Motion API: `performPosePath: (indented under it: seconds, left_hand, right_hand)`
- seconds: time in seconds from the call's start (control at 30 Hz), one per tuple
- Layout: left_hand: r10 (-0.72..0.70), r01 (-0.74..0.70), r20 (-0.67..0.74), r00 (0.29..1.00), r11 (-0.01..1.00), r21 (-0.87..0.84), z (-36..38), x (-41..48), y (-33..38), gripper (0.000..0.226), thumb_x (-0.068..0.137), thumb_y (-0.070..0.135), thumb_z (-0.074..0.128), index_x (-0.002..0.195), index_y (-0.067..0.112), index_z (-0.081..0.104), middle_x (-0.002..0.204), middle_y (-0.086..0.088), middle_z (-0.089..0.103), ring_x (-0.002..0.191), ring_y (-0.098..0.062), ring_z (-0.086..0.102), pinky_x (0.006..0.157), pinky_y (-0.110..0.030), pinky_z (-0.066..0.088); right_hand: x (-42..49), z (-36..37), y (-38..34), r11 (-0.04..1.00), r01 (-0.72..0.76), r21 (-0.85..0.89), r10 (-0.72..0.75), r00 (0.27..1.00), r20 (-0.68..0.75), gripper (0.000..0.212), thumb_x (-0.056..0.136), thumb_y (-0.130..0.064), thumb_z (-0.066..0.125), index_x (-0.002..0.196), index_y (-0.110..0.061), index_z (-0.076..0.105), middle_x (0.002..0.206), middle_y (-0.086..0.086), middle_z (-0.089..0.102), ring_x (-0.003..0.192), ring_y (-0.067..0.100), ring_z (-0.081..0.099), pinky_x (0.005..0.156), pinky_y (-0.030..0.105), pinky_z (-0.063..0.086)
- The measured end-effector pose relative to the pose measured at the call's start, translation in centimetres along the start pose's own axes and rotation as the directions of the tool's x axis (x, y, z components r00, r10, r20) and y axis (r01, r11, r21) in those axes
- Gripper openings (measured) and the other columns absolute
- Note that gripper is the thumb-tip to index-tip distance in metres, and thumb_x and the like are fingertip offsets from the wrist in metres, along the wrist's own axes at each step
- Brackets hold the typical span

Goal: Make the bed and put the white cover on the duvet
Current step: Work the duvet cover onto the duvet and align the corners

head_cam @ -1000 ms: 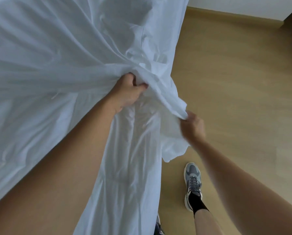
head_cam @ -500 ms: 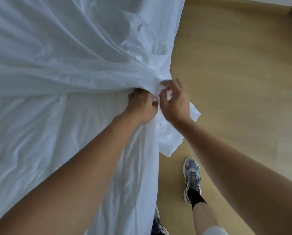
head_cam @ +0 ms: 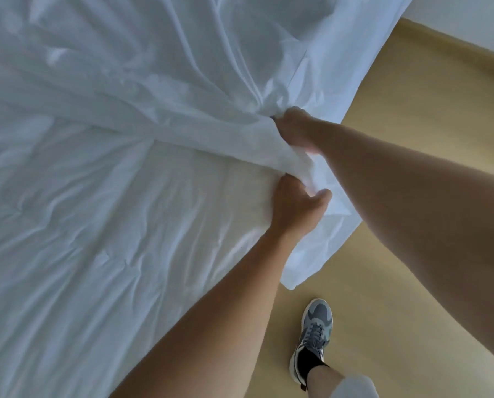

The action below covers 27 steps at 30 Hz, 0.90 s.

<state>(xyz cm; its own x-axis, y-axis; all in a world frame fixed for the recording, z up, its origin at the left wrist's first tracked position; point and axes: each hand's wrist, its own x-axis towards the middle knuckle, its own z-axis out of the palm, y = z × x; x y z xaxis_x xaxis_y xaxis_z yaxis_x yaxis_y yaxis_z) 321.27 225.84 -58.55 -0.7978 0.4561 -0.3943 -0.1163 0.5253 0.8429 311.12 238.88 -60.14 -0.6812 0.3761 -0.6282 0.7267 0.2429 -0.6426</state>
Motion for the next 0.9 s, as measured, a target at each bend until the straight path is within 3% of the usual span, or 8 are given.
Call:
performPosePath:
  seconds: [0.1, 0.3, 0.43, 0.53, 0.67, 0.77, 0.83, 0.9]
  left_hand:
    - [-0.326, 0.221, -0.088, 0.941, 0.791, -0.570, 1.3, -1.6, 0.3, 0.011, 0.079, 0.011, 0.070, 0.076, 0.015, 0.060, 0.065, 0.011, 0.058, 0.059, -0.003, 0.054, 0.060, -0.017, 0.046]
    - [-0.470, 0.317, -0.080, 0.879, 0.701, -0.638, 1.6, -3.7, -1.4, 0.017, 0.076, 0.001, 0.066, 0.082, 0.016, 0.059, 0.070, 0.013, 0.056, 0.053, 0.003, 0.050, 0.068, -0.023, 0.045]
    - [-0.443, 0.291, -0.084, 0.892, 0.708, -0.643, 1.5, -6.6, -2.3, 0.019, 0.068, 0.003, 0.061, 0.082, 0.015, 0.055, 0.067, 0.015, 0.054, 0.060, -0.002, 0.052, 0.060, -0.014, 0.044]
    - [-0.474, 0.345, -0.139, 0.870, 0.784, -0.516, 0.7, -12.9, -5.4, 0.027, 0.061, 0.012, 0.060, 0.086, 0.006, 0.051, 0.068, 0.012, 0.060, 0.064, -0.009, 0.055, 0.058, -0.014, 0.043]
    - [-0.450, 0.417, -0.147, 0.881, 0.885, -0.208, -2.6, -18.8, -8.0, 0.021, 0.061, 0.011, 0.059, 0.082, 0.008, 0.064, 0.065, -0.003, 0.053, 0.059, -0.016, 0.044, 0.055, -0.029, 0.035]
    - [-0.213, 0.223, -0.107, 0.971, 0.970, 0.092, -3.2, -15.0, -7.4, 0.028, 0.069, 0.019, 0.059, 0.079, -0.007, 0.062, 0.062, -0.010, 0.053, 0.060, -0.019, 0.039, 0.060, -0.036, 0.043]
    - [-0.013, 0.039, -0.094, 0.995, 0.961, 0.273, -2.8, -11.3, -6.1, 0.023, 0.078, 0.017, 0.062, 0.068, -0.002, 0.058, 0.059, -0.009, 0.053, 0.061, -0.028, 0.045, 0.072, -0.036, 0.046]
    - [0.071, -0.041, -0.094, 0.993, 0.956, 0.292, -2.5, -8.7, -5.3, 0.040, 0.092, 0.020, 0.065, 0.058, 0.010, 0.046, 0.053, -0.004, 0.045, 0.058, -0.027, 0.046, 0.064, -0.035, 0.037]
  right_hand:
    - [0.6, 0.7, 1.1, 0.996, 0.014, -0.090, -0.029, 0.986, -0.163, 0.056, 0.097, -0.058, 0.049, 0.121, -0.008, 0.058, 0.115, 0.009, 0.063, 0.103, 0.031, 0.061, 0.088, 0.038, 0.049]
    - [0.5, 0.4, -0.3, 0.974, 0.125, -0.188, -0.175, 0.943, -0.283, 0.043, 0.100, -0.042, 0.050, 0.121, -0.006, 0.056, 0.125, 0.016, 0.062, 0.115, 0.036, 0.058, 0.081, 0.032, 0.040]
    - [0.7, 0.1, -2.2, 0.962, 0.182, -0.205, -0.238, 0.926, -0.292, 0.027, 0.100, -0.036, 0.048, 0.105, -0.011, 0.059, 0.110, 0.011, 0.063, 0.102, 0.033, 0.059, 0.077, 0.032, 0.040]
    - [0.9, 0.1, -3.0, 0.983, 0.166, -0.074, -0.182, 0.925, -0.335, 0.015, 0.096, -0.033, 0.048, 0.094, -0.020, 0.056, 0.098, 0.000, 0.059, 0.090, 0.025, 0.057, 0.076, 0.031, 0.044]
    - [0.4, 1.5, -3.3, 0.992, 0.120, 0.027, -0.101, 0.919, -0.382, 0.033, 0.100, -0.039, 0.044, 0.120, -0.018, 0.060, 0.119, 0.004, 0.065, 0.111, 0.027, 0.061, 0.088, 0.030, 0.045]
    - [-0.5, 3.4, -2.2, 0.997, 0.035, 0.073, -0.013, 0.957, -0.288, 0.063, 0.096, -0.062, 0.044, 0.134, -0.012, 0.053, 0.132, 0.008, 0.061, 0.122, 0.030, 0.056, 0.100, 0.033, 0.043]
    - [-1.4, 4.4, -1.2, 0.997, -0.029, 0.070, 0.041, 0.984, -0.171, 0.085, 0.087, -0.078, 0.046, 0.137, -0.009, 0.054, 0.128, 0.007, 0.061, 0.120, 0.030, 0.057, 0.103, 0.039, 0.046]
    - [-2.4, 5.0, -0.7, 0.998, -0.048, 0.045, 0.053, 0.993, -0.106, 0.085, 0.085, -0.077, 0.050, 0.135, -0.010, 0.055, 0.118, 0.004, 0.059, 0.109, 0.028, 0.057, 0.094, 0.037, 0.048]
